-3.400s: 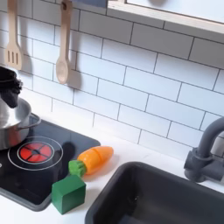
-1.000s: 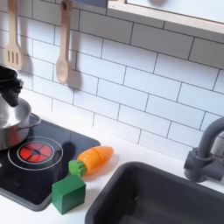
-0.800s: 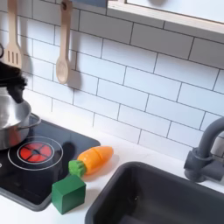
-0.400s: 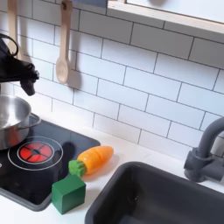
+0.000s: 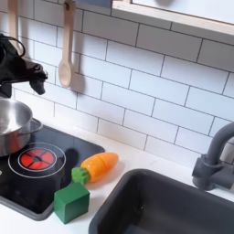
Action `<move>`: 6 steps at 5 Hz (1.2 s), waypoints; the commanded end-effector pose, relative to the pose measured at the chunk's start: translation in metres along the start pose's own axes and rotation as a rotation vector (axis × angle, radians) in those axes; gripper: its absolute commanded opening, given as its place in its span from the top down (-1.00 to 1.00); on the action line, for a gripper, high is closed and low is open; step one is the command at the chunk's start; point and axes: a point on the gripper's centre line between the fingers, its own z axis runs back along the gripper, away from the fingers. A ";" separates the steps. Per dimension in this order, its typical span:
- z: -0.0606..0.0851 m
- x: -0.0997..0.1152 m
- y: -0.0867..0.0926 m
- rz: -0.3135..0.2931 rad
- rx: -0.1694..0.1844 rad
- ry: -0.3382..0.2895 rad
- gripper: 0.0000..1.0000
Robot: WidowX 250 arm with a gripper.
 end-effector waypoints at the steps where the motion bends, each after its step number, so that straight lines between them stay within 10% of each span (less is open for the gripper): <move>1: -0.009 0.013 -0.010 0.002 -0.034 -0.026 -1.00; 4: -0.006 0.019 -0.021 0.025 -0.149 -0.069 -1.00; 6: -0.013 0.026 -0.026 0.010 -0.159 -0.114 -1.00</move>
